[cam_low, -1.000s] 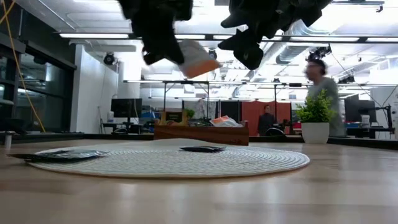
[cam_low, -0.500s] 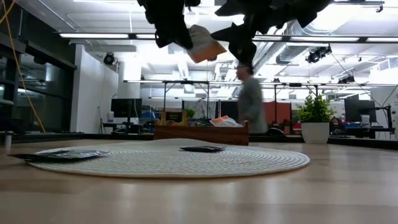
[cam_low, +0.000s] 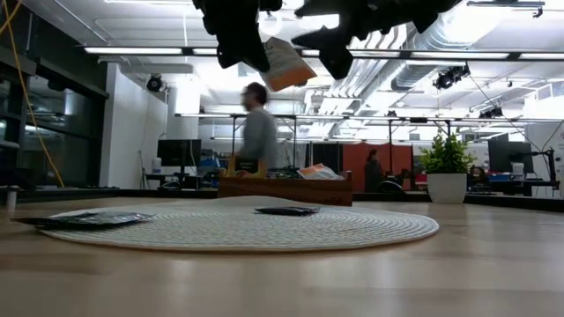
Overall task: Pick & Place Tea
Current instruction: Put the white tea bag into the right section of the wooden organizer
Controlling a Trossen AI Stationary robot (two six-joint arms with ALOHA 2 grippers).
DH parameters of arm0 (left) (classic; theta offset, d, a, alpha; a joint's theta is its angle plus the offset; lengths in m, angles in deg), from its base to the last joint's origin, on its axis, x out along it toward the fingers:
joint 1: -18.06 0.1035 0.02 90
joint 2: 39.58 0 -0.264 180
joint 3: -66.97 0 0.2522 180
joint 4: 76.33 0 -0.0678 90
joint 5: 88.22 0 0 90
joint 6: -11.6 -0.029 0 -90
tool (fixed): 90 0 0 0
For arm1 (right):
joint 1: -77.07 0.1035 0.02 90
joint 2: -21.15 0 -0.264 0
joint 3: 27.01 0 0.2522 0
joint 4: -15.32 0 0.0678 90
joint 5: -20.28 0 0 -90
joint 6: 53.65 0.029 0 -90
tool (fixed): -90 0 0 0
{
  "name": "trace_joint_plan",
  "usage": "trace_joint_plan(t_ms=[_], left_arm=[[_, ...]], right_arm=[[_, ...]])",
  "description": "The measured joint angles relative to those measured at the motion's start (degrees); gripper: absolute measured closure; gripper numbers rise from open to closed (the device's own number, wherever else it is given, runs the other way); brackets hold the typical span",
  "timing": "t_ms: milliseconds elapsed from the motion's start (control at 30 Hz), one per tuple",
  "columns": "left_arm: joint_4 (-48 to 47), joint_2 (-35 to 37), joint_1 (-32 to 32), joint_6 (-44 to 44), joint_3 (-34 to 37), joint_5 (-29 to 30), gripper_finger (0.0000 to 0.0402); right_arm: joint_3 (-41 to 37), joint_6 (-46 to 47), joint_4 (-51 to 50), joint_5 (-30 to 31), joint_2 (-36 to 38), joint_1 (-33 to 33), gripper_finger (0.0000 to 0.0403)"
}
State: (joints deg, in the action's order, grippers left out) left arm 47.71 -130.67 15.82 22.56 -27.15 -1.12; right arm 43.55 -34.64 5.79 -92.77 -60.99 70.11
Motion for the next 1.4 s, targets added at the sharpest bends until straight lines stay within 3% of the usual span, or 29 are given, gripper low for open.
trace_joint_plan(t_ms=[600, 1400], left_arm=[[0.09, 0.0, 0.0, 0.0, 0.07, 0.48, 0.0401], [0.17, 0.02, 0.0, 0.01, 0.07, 0.53, 0.0401]], right_arm=[[-0.02, -0.04, 5.03, 0.45, -3.91, -0.22, 0.0223], [-0.04, 0.09, 8.44, -0.46, -7.25, -0.16, 0.0265]])
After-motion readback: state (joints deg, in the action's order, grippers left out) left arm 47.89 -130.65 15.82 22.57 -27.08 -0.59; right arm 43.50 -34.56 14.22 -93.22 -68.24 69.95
